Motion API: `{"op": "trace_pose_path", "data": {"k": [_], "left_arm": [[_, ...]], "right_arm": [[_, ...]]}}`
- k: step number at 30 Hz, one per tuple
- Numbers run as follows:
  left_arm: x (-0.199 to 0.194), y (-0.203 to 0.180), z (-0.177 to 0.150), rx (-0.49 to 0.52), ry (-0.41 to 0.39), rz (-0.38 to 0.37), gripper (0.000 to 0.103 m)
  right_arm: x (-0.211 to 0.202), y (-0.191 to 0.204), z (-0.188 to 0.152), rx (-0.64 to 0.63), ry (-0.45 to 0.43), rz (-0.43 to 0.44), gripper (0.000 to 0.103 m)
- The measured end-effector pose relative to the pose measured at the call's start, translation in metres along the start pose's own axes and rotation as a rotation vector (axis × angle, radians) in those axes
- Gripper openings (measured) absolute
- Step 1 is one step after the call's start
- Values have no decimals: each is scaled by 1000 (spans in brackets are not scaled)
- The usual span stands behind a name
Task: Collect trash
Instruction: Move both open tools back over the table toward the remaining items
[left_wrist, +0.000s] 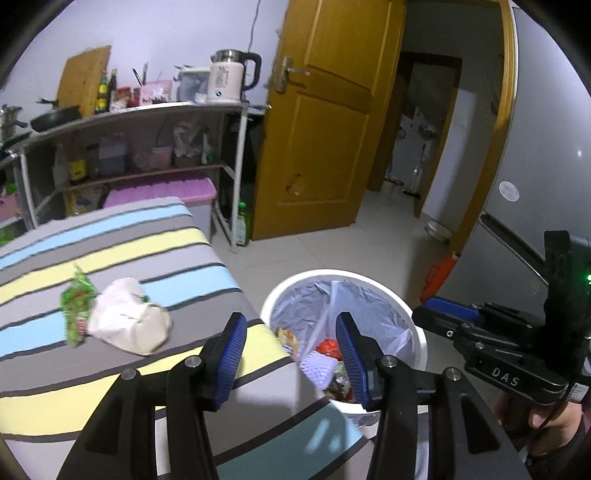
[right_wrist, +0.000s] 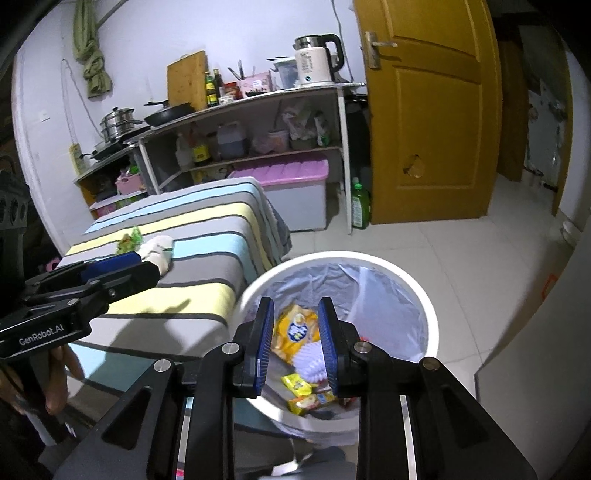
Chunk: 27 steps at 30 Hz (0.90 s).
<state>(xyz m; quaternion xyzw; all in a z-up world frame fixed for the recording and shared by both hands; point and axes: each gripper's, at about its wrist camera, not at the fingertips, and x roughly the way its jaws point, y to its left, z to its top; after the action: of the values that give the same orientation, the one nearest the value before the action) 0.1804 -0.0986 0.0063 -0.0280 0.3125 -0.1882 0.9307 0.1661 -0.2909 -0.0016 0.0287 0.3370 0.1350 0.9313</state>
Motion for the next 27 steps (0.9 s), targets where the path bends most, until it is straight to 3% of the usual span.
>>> {"op": "trace_pose_path", "data": {"k": [2,4,27], "left_arm": [[-10,3,-1,2,-21,15,50],[-18,7,-2,-1,-35,17,50],[-92,71,-28,-96,-101,167,50]], "right_arm": [[-3,8,-1,-16,-1,11,30],[-4,17,1,-34,2,21,42],[-6,92,-1,-162,11,131,42]]}}
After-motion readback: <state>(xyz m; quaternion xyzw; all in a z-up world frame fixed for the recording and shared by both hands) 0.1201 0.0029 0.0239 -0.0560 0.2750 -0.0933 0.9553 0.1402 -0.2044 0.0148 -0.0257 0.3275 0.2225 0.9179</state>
